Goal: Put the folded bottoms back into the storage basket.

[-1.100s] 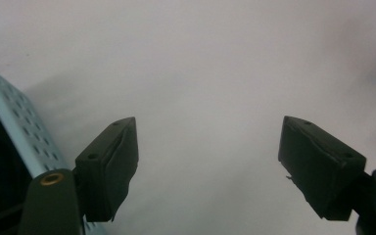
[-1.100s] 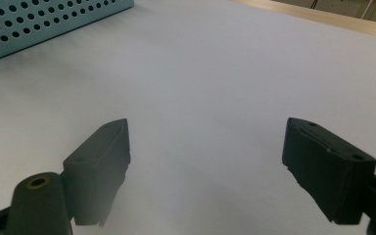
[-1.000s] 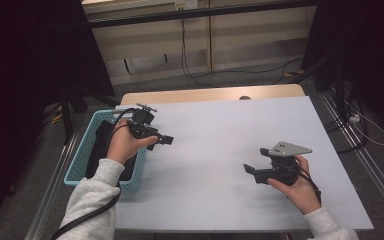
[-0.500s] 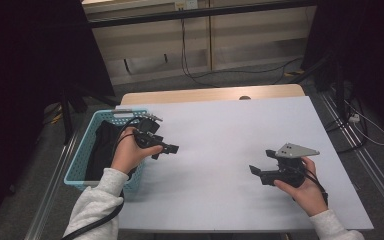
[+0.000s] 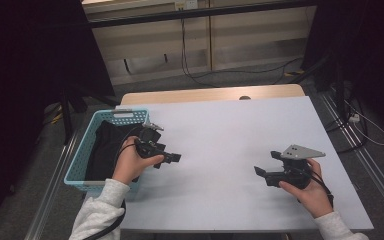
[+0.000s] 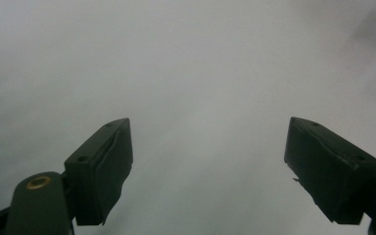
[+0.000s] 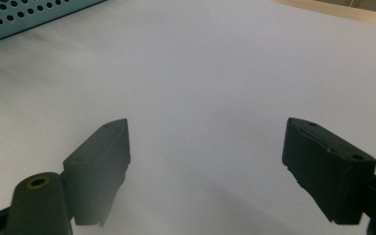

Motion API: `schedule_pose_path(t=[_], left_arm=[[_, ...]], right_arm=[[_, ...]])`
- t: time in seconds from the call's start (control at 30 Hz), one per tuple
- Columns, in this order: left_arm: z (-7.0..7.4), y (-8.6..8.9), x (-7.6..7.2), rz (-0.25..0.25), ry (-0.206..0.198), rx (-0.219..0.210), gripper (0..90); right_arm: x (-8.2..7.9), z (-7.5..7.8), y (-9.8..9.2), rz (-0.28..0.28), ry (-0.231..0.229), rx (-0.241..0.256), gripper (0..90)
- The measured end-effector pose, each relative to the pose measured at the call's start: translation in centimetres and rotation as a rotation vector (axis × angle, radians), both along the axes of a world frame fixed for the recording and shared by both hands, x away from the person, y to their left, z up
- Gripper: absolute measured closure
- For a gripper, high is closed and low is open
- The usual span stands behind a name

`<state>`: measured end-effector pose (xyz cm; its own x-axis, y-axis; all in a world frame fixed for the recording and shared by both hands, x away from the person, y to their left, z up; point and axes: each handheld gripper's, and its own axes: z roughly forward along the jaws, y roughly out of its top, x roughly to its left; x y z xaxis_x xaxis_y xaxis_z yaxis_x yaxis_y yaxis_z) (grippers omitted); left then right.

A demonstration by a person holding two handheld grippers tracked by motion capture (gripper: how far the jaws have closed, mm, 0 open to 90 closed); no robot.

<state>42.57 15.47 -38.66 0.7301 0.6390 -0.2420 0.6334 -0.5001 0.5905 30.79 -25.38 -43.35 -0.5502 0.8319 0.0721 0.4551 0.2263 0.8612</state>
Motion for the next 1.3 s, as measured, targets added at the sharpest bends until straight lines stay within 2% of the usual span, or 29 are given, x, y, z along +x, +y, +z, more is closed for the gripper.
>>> schedule_pose_path(t=[0.13, 0.17, 0.3, 0.87, 1.07, 1.3], left_arm=[[-0.5, 0.2, -0.3, -0.014, 0.001, 0.008, 17.8], [-0.6, 0.2, -0.5, 0.003, 0.004, -0.008, 17.8], [-0.9, 0.4, -0.7, 0.006, 0.001, -0.009, 17.4], [-2.3, 1.1, -1.7, -0.009, 0.009, -0.014, 15.6], [-2.9, 1.5, -2.1, -0.019, 0.018, -0.038, 14.3], [-2.9, 1.8, -2.7, -0.029, 0.008, -0.053, 13.7]], right_arm=[[-0.2, 0.0, -0.3, -0.002, 0.002, 0.000, 17.6], [-0.2, 0.0, -0.4, 0.000, 0.000, -0.003, 17.6], [-0.4, -0.2, -0.5, 0.003, 0.006, -0.002, 17.6], [-0.9, -0.3, -0.9, 0.011, 0.008, -0.014, 17.6], [-1.1, -0.3, -1.1, 0.011, 0.009, -0.014, 17.6], [-1.3, -0.4, -1.3, 0.007, 0.012, -0.013, 17.6]])
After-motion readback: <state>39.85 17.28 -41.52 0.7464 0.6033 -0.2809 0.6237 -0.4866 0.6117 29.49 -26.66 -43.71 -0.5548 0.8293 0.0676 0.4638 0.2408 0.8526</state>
